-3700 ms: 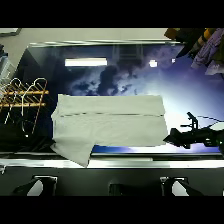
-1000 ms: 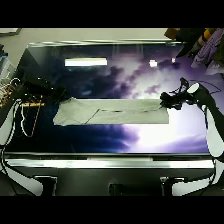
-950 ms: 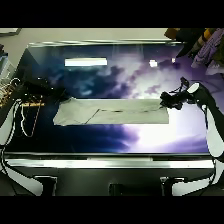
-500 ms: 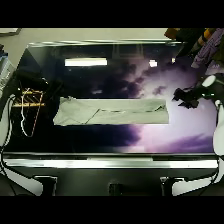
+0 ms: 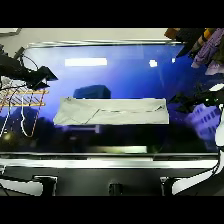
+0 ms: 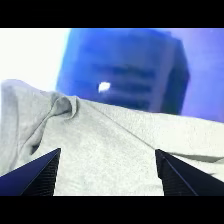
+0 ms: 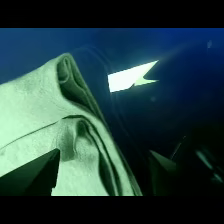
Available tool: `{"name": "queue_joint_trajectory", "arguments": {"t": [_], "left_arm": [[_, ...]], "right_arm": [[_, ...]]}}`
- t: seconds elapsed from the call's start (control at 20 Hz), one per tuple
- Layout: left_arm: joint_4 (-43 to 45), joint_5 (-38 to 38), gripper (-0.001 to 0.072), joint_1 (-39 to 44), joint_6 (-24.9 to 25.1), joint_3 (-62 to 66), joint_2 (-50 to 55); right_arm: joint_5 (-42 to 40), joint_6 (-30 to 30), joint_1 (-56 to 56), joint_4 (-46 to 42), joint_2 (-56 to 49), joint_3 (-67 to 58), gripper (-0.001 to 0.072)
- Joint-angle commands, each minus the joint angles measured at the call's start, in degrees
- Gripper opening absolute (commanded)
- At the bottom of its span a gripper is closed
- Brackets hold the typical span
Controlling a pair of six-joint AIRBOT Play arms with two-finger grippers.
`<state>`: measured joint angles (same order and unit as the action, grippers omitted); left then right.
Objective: Fold the clothes and pants, and hang the long-sleeved shirts on hangers.
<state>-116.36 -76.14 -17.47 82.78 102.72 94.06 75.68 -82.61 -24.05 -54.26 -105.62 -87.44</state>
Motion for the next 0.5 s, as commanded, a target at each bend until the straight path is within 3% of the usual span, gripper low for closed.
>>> {"name": "queue_joint_trajectory", "arguments": {"t": [0.0,0.2,0.3,0.35,0.45], "left_arm": [[0.9,-0.3,0.0691,0.0,0.3,0.2,-2.0],[0.9,-0.4,0.0691,0.0,0.3,0.2,-2.0],[0.9,-0.4,0.0691,0.0,0.3,0.2,-2.0],[0.9,-0.4,0.0691,0.0,0.3,0.2,-2.0],[0.9,-0.5,0.0690,0.0,0.3,0.2,-2.0]], "right_arm": [[0.7,2.8,1.2,3.4,-2.3,0.0,0.0617],[0.4,2.4,4.7,1.0,-3.4,0.0,0.0614],[0.5,2.2,6.1,0.3,-3.8,0.0,0.0560],[0.3,2.2,6.6,-0.1,-3.8,0.0,0.0505],[0.6,2.3,7.2,-0.2,-3.8,0.0,0.0291]]}}
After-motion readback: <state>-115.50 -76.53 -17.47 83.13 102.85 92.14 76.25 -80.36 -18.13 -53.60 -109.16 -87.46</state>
